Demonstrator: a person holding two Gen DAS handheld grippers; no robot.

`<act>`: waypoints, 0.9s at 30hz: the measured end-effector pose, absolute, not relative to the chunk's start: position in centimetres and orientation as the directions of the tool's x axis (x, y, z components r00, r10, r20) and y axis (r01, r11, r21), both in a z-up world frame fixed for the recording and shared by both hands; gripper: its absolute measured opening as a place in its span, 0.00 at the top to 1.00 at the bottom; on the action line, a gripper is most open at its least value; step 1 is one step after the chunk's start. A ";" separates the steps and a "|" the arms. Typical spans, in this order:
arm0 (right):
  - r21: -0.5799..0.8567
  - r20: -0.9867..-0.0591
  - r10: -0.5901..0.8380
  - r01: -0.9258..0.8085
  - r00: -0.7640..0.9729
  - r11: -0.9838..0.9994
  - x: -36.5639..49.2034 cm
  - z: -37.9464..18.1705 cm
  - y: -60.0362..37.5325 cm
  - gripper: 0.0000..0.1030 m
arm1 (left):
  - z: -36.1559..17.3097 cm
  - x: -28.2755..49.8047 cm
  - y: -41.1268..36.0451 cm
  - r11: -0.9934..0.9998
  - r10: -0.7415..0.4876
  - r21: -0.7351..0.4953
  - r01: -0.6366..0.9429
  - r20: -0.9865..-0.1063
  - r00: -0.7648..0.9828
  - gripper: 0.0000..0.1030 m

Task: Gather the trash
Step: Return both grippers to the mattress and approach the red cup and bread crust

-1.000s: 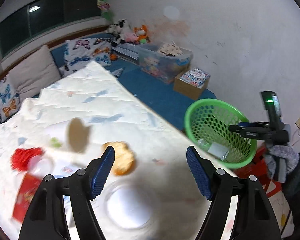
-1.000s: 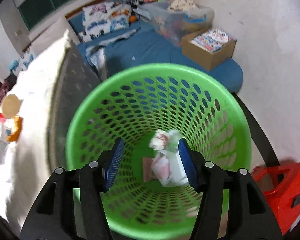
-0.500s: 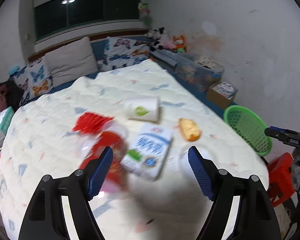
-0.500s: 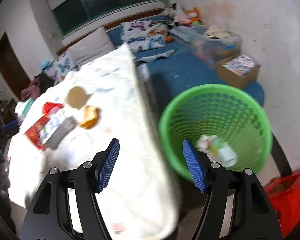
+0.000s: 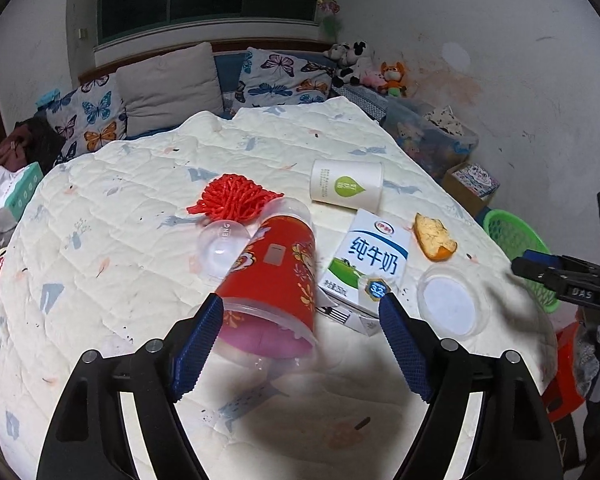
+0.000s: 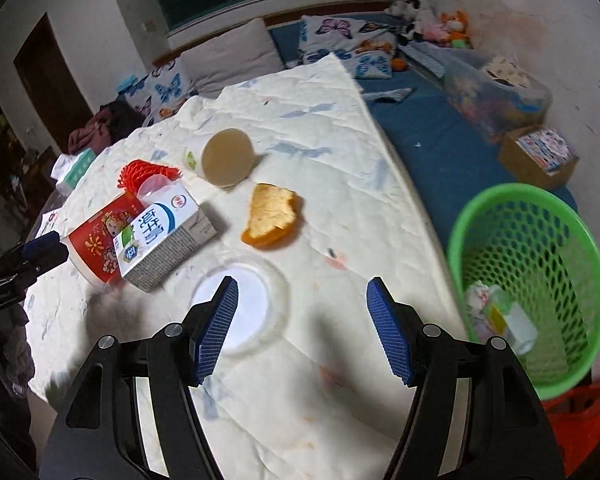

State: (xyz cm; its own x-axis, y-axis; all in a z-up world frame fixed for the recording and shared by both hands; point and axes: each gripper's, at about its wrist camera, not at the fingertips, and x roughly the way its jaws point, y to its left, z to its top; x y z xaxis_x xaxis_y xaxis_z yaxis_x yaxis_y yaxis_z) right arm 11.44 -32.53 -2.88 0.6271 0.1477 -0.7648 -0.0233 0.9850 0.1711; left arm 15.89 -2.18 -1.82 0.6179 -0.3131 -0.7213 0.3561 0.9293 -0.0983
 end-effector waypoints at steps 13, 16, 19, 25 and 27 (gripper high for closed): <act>0.114 -0.816 0.126 -0.056 0.565 0.992 17.8 -5.9 -29.6 0.35 | -1.6 16.7 -0.6 0.936 -0.300 -0.100 0.337 -0.728 0.617 0.25; 0.097 -0.827 0.114 -0.060 0.550 0.993 18.9 -6.7 -29.1 0.35 | -1.5 16.9 -0.1 0.937 -0.302 -0.108 0.332 -0.729 0.615 0.24; 0.071 -0.834 0.095 -0.065 0.543 0.995 19.8 -7.2 -28.6 0.35 | -1.2 17.6 0.3 0.939 -0.296 -0.104 0.329 -0.731 0.615 0.24; 0.045 -0.849 0.074 -0.067 0.524 0.997 21.2 -8.1 -28.2 0.37 | -0.7 20.3 0.0 0.935 -0.295 -0.099 0.340 -0.749 0.593 0.22; 0.040 -0.852 0.069 -0.065 0.520 0.997 21.3 -8.2 -28.3 0.42 | -0.9 21.1 -0.3 0.928 -0.307 -0.104 0.359 -0.759 0.574 0.22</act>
